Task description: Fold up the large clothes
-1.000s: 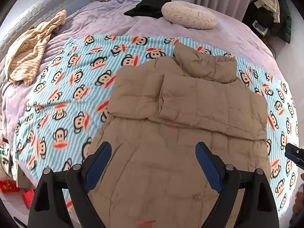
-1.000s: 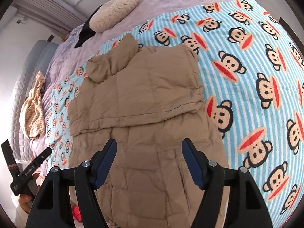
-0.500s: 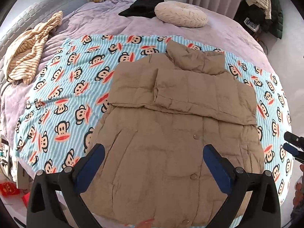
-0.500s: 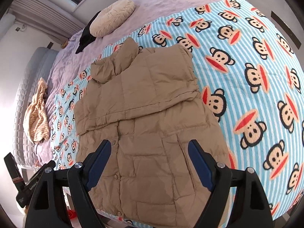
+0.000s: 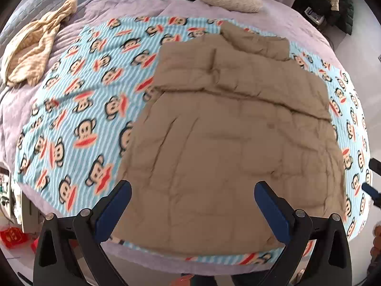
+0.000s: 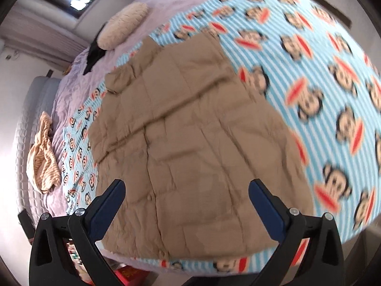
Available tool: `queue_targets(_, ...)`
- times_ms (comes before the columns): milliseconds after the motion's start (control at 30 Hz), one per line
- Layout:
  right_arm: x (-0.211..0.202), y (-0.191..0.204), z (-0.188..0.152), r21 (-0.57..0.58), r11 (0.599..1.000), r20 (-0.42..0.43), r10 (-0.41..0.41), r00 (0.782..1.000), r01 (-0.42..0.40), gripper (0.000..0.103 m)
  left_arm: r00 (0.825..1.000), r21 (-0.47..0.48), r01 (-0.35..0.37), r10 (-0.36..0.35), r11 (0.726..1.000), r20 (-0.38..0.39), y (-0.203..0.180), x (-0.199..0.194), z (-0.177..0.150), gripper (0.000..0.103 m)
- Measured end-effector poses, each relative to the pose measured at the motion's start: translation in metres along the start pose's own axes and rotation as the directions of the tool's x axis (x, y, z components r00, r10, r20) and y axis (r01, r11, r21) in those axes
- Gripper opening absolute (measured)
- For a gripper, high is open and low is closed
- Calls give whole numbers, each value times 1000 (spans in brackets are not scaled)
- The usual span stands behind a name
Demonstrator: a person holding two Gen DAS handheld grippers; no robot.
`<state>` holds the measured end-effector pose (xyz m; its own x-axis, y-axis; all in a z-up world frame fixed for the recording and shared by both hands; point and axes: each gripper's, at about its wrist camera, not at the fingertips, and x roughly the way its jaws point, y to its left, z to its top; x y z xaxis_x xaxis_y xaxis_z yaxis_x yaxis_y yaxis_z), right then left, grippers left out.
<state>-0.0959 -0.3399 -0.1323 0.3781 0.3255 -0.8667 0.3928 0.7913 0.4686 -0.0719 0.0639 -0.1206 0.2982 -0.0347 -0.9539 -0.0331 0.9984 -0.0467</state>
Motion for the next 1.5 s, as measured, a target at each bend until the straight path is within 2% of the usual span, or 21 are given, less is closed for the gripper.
queue_targets(233,4,-30,-44,155,988,-37,24,999,-17,103,999,-57,-30,29,998,-25,48,6,-34,103)
queue_targets(333,4,-38,-59,198,979,-38,48,998,-40,103,999,-44,-17,16,999,-40,59,9,-45,103)
queue_targets(500,1,-49,-82,259,963,-28,80,996,-70,103,999,3,-2,3,1000,-50,58,12,-59,103)
queue_targets(700,-6,-52,-104,282,958,-13,65,998,-59,103,999,40,22,-20,999,-45,52,10,-65,103)
queue_targets(933,-6,-53,-109,289,955,-31,73,997,-61,103,998,2,38,-38,999,-43,55,7,-71,103)
queue_targets(1100,-2,-56,-100,273,961,-64,72,995,-52,103,997,-50,40,-44,998,-71,52,16,-75,103)
queue_targets(1167,0,-60,-99,283,957,-78,82,994,-57,103,992,-75,75,-82,994,-97,48,25,-80,103)
queue_targets(1267,4,-67,-99,281,958,-102,83,991,-52,103,989,-108,76,-89,991,-117,48,33,-89,103)
queue_targets(1400,13,-80,-102,309,950,-130,96,987,-51,103,975,-227,152,-183,962,-123,66,42,-102,103)
queue_targets(1500,19,-91,-107,364,927,-139,150,979,-91,103,961,-329,176,-234,928,-148,85,54,-114,103)
